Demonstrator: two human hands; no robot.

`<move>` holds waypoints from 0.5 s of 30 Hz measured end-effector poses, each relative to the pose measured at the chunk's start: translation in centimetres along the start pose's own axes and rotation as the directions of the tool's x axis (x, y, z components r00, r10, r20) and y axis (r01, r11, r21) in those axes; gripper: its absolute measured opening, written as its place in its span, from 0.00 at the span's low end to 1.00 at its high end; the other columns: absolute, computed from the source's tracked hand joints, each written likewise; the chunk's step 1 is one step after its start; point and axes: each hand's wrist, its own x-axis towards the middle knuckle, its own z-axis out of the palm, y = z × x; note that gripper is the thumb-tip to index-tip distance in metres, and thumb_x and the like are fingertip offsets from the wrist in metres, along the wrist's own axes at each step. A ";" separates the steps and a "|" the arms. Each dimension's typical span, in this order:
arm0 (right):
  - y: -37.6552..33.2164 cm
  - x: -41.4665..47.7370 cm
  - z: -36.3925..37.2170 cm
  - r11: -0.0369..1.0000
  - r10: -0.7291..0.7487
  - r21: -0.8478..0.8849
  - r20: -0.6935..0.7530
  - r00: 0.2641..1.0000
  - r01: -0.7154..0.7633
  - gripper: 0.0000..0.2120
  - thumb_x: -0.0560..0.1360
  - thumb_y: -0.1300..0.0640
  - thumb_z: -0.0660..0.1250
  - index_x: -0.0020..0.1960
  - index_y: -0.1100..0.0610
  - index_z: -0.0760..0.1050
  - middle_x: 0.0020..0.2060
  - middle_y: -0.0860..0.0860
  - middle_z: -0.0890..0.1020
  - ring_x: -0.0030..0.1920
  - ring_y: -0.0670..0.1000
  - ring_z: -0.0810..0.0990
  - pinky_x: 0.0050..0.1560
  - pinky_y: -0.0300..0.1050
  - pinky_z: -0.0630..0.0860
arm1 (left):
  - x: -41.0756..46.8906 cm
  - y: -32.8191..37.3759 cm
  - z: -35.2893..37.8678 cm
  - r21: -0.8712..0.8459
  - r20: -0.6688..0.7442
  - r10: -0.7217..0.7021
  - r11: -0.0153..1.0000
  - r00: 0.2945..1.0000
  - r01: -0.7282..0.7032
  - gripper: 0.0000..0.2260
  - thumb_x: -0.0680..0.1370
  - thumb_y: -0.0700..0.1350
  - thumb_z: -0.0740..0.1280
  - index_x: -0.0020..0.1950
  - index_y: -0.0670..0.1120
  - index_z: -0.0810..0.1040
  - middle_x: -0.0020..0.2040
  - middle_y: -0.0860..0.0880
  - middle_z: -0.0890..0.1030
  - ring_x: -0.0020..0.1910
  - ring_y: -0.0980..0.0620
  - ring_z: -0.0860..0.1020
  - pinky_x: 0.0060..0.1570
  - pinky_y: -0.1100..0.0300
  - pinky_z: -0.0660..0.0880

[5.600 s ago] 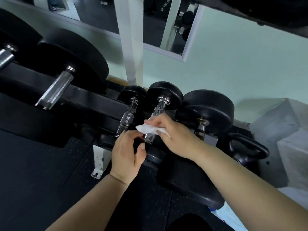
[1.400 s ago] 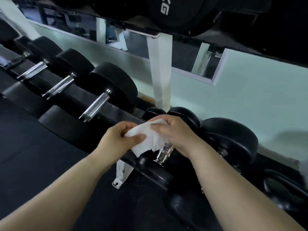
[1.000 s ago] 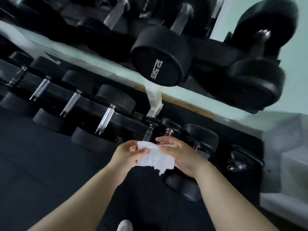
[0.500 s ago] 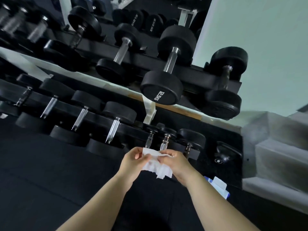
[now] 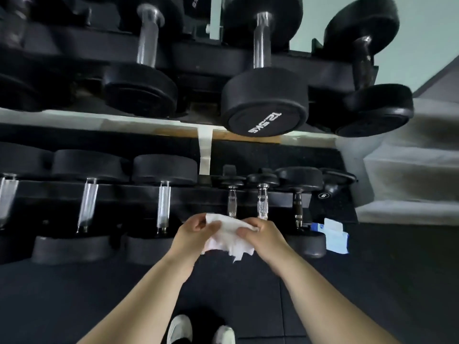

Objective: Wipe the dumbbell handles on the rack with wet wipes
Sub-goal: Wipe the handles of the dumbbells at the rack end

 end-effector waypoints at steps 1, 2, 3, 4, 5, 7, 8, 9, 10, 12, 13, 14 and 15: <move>0.9 1.0 0.1 1.000 -0.002 -0.026 -0.011 1.000 0.002 0.06 0.75 0.60 0.64 0.50 0.55 0.78 0.36 0.46 0.78 0.38 0.44 0.75 0.37 0.32 0.70 | 1.0 -1.0 0.5 0.020 0.012 -0.014 1.000 1.000 0.014 0.03 0.77 0.43 0.65 0.50 0.47 0.77 0.50 0.44 0.81 0.52 0.46 0.79 0.57 0.47 0.74; 1.8 2.1 0.1 0.999 -0.006 -0.046 -0.019 1.000 0.005 0.08 0.75 0.59 0.64 0.53 0.56 0.77 0.38 0.46 0.78 0.38 0.44 0.75 0.38 0.32 0.70 | 2.4 -1.9 0.9 0.024 0.006 -0.014 1.000 1.000 0.014 0.04 0.77 0.43 0.65 0.50 0.45 0.78 0.50 0.43 0.82 0.51 0.44 0.79 0.57 0.46 0.74; 2.9 3.5 0.1 0.998 -0.012 -0.059 -0.026 1.000 0.010 0.09 0.75 0.58 0.64 0.54 0.56 0.76 0.39 0.46 0.77 0.38 0.43 0.75 0.38 0.32 0.70 | 4.1 -3.0 1.2 0.006 -0.015 -0.014 1.000 1.000 0.014 0.05 0.77 0.44 0.65 0.50 0.44 0.78 0.51 0.42 0.81 0.52 0.43 0.79 0.58 0.45 0.74; 3.7 4.7 0.0 0.998 -0.017 -0.063 -0.033 0.999 0.015 0.08 0.75 0.56 0.64 0.54 0.54 0.76 0.40 0.46 0.77 0.39 0.42 0.75 0.38 0.32 0.70 | 5.8 -3.8 1.4 -0.008 -0.054 -0.022 1.000 0.998 0.021 0.06 0.77 0.44 0.65 0.50 0.44 0.77 0.53 0.42 0.80 0.53 0.43 0.78 0.58 0.46 0.73; 5.1 6.3 0.0 0.995 -0.041 -0.093 -0.059 0.997 0.036 0.07 0.75 0.55 0.64 0.52 0.52 0.76 0.44 0.46 0.78 0.42 0.42 0.75 0.41 0.32 0.71 | 7.9 -4.8 1.6 -0.016 -0.111 -0.027 1.000 0.993 0.025 0.07 0.78 0.45 0.64 0.53 0.44 0.76 0.57 0.42 0.78 0.55 0.43 0.76 0.58 0.48 0.72; 7.9 9.3 -0.4 0.958 -0.133 -0.276 -0.167 0.977 0.084 0.11 0.76 0.52 0.62 0.57 0.51 0.74 0.59 0.48 0.73 0.60 0.46 0.70 0.58 0.37 0.67 | 11.4 -6.3 1.7 -0.060 -0.249 -0.067 0.997 0.966 0.054 0.14 0.79 0.45 0.60 0.64 0.44 0.71 0.65 0.44 0.72 0.61 0.43 0.72 0.55 0.52 0.70; 9.3 10.6 -0.6 0.913 -0.180 -0.400 -0.216 0.960 0.081 0.16 0.77 0.52 0.61 0.64 0.52 0.70 0.67 0.48 0.66 0.68 0.48 0.62 0.65 0.40 0.61 | 13.1 -7.2 2.1 -0.109 -0.304 -0.085 0.993 0.949 0.054 0.18 0.80 0.46 0.60 0.69 0.43 0.68 0.65 0.44 0.71 0.62 0.42 0.71 0.54 0.53 0.70; 10.5 11.7 -0.8 0.859 -0.215 -0.509 -0.245 0.945 0.064 0.21 0.78 0.52 0.59 0.69 0.53 0.63 0.71 0.49 0.59 0.71 0.50 0.54 0.69 0.43 0.57 | 14.7 -7.9 2.5 -0.140 -0.345 -0.083 0.990 0.935 0.036 0.20 0.79 0.47 0.60 0.70 0.42 0.66 0.64 0.43 0.72 0.61 0.42 0.71 0.54 0.53 0.69; 11.5 12.7 -0.9 0.811 -0.240 -0.583 -0.247 0.939 0.054 0.24 0.78 0.53 0.58 0.72 0.53 0.57 0.74 0.49 0.52 0.72 0.51 0.50 0.70 0.44 0.54 | 16.2 -8.5 3.0 -0.155 -0.365 -0.063 0.988 0.929 0.006 0.20 0.79 0.47 0.60 0.69 0.41 0.66 0.61 0.43 0.73 0.58 0.43 0.72 0.53 0.54 0.69; 13.2 14.4 -0.9 0.757 -0.254 -0.651 -0.222 0.942 0.051 0.27 0.79 0.57 0.56 0.74 0.52 0.48 0.75 0.49 0.44 0.73 0.52 0.46 0.70 0.45 0.54 | 18.6 -9.3 3.8 -0.221 -0.358 -0.034 0.974 0.933 -0.050 0.19 0.79 0.47 0.61 0.67 0.40 0.68 0.56 0.44 0.73 0.54 0.45 0.72 0.50 0.56 0.68; 13.8 15.2 -0.8 0.742 -0.264 -0.668 -0.213 0.941 0.057 0.28 0.79 0.58 0.55 0.74 0.52 0.46 0.75 0.50 0.42 0.74 0.52 0.46 0.70 0.44 0.54 | 19.7 -9.6 4.2 -0.273 -0.343 -0.034 0.960 0.939 -0.065 0.18 0.79 0.46 0.61 0.67 0.39 0.68 0.55 0.44 0.73 0.53 0.45 0.72 0.52 0.55 0.69; 14.2 15.7 -0.8 0.730 -0.285 -0.680 -0.216 0.934 0.065 0.28 0.79 0.59 0.54 0.75 0.52 0.45 0.74 0.50 0.41 0.74 0.52 0.46 0.70 0.43 0.55 | 20.9 -10.0 4.7 -0.326 -0.318 -0.032 0.942 0.948 -0.077 0.19 0.79 0.46 0.62 0.67 0.39 0.68 0.57 0.44 0.74 0.55 0.45 0.73 0.55 0.54 0.69; 14.5 16.1 -0.8 0.722 -0.312 -0.688 -0.222 0.924 0.078 0.28 0.79 0.60 0.53 0.75 0.52 0.44 0.74 0.50 0.40 0.74 0.52 0.46 0.69 0.43 0.56 | 21.9 -10.4 5.0 -0.365 -0.295 -0.025 0.927 0.955 -0.088 0.19 0.78 0.46 0.62 0.67 0.39 0.67 0.60 0.44 0.74 0.58 0.45 0.73 0.59 0.53 0.69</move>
